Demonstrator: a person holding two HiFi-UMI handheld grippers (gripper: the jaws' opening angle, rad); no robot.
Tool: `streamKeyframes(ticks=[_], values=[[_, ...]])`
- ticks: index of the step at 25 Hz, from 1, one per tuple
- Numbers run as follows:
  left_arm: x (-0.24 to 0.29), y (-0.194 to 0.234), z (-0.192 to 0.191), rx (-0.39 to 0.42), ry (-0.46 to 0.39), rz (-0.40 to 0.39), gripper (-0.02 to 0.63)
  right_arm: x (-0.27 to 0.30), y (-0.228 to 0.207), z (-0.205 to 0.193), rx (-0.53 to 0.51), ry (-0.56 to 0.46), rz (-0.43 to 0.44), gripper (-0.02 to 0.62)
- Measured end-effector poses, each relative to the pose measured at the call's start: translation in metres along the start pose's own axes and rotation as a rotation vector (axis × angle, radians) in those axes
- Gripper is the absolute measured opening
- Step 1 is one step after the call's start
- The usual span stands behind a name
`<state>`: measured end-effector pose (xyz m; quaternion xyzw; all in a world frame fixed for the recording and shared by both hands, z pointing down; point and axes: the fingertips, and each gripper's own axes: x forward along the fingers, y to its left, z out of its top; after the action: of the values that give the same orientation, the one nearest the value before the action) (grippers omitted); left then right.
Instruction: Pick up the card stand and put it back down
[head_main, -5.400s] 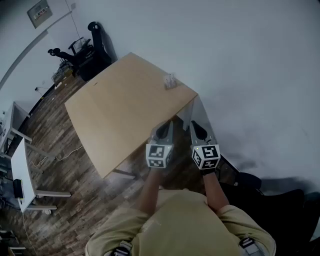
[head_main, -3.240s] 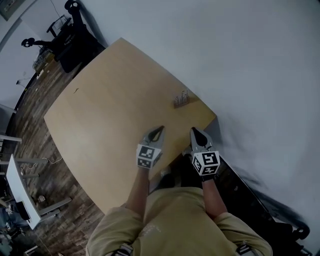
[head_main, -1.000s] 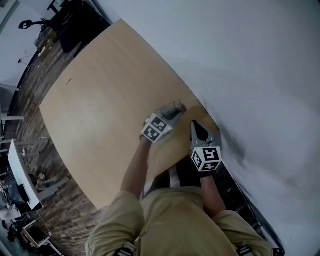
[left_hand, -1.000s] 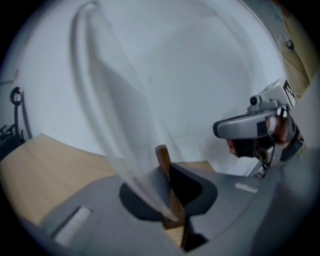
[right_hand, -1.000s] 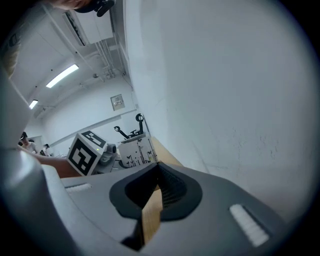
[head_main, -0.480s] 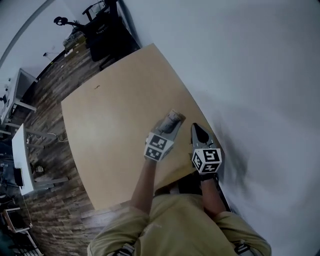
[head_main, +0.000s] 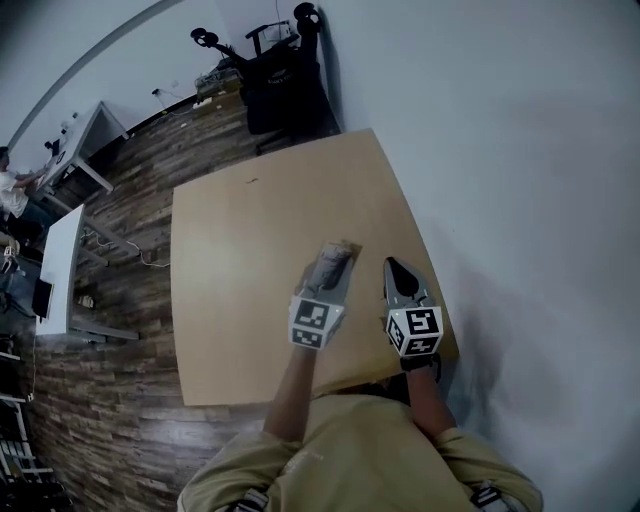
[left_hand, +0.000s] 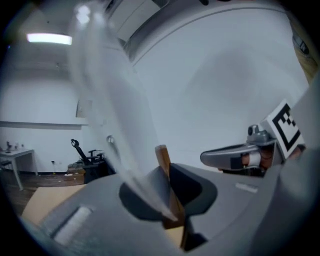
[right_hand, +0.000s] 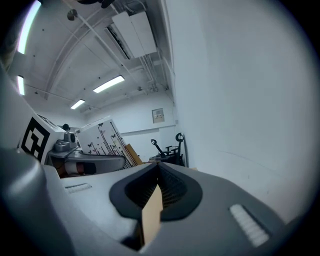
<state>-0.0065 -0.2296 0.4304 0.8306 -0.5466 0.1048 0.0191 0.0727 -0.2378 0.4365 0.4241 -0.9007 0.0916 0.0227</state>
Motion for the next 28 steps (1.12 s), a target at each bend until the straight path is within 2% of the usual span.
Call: streamKeyframes(ticks=[4, 8, 14, 21, 28], values=[[-0.040, 0.025, 0.016, -0.020, -0.033, 0.122, 0.043, 0.012, 0.036, 0.023, -0.028, -0.027, 0.103, 0.005], [-0.079, 0.044, 0.019, -0.072, -0.069, 0.183, 0.043, 0.027, 0.073, 0.038, -0.046, -0.058, 0.197, 0.005], [-0.131, 0.077, 0.024, -0.037, -0.102, 0.348, 0.043, 0.043, 0.133, 0.047, -0.059, -0.086, 0.344, 0.005], [-0.171, 0.100, 0.025, -0.020, -0.117, 0.453, 0.043, 0.054, 0.179, 0.048, -0.073, -0.080, 0.451, 0.005], [-0.210, 0.119, 0.013, -0.020, -0.095, 0.508, 0.043, 0.058, 0.224, 0.045, -0.072, -0.075, 0.522, 0.005]])
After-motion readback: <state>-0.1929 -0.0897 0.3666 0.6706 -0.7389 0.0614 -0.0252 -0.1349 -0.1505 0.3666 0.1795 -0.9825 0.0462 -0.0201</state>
